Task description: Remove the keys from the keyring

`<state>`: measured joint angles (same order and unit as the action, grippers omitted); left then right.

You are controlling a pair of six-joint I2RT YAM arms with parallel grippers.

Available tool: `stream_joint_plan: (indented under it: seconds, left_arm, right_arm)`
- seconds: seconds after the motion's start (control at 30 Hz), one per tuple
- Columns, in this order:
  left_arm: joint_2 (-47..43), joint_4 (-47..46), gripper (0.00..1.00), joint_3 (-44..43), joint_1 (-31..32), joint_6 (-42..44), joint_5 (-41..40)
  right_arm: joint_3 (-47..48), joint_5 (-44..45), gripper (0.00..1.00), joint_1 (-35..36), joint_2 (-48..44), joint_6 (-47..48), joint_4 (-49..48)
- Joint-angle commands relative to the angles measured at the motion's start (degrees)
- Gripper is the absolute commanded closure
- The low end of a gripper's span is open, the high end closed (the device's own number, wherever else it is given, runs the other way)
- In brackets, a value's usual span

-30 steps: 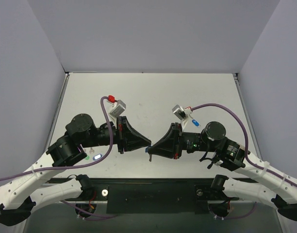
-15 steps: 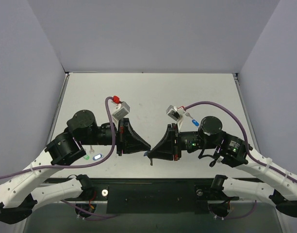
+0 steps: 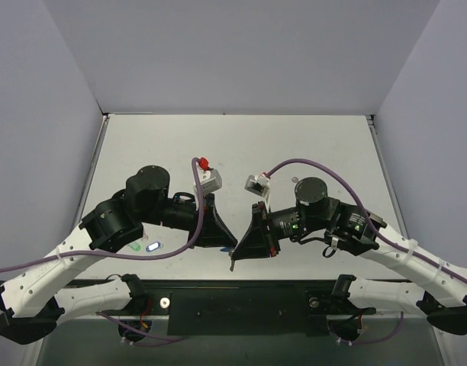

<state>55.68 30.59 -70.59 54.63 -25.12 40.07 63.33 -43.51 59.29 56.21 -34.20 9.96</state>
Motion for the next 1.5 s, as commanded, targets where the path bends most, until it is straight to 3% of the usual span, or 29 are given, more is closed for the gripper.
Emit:
stream_joint_plan:
  seconds: [0.0,0.43,0.53,0.57,0.63,0.73,1.03,1.47]
  left_arm:
    - [2.41,6.4,1.0,-3.33,0.39,5.95,2.2]
    - [2.6,6.24,0.99,-5.43,0.21,6.41,-1.48]
    - [1.63,5.45,0.75,-6.93,0.21,5.0,-4.21]
    - [1.28,5.19,0.61,-7.28,0.21,4.56,-5.69]
    - [0.22,5.18,0.51,-8.51,0.12,3.86,-8.85]
    - [-1.97,4.13,0.43,-9.74,-0.23,2.8,-11.68]
    - [-8.48,-3.95,0.41,-8.69,-0.49,-3.25,-17.92]
    - [-15.34,-21.96,0.41,3.17,-0.58,-13.45,-16.35]
  right_arm:
    - [3.82,-0.7,1.0,-0.31,1.71,1.67,-3.02]
    - [2.94,-0.62,1.0,-0.75,1.98,3.26,-1.96]
    - [3.64,-0.53,1.0,-1.19,1.98,3.34,-1.96]
    - [3.9,-0.44,1.0,-1.1,1.98,3.35,-2.04]
    - [4.69,-0.27,1.0,-1.37,1.72,3.35,-2.13]
    - [5.75,0.17,1.0,-1.37,1.36,3.0,-2.57]
    - [6.37,2.28,1.0,-1.28,-2.41,1.33,-5.46]
    - [0.74,5.45,1.0,2.59,-8.13,-1.66,-13.03]
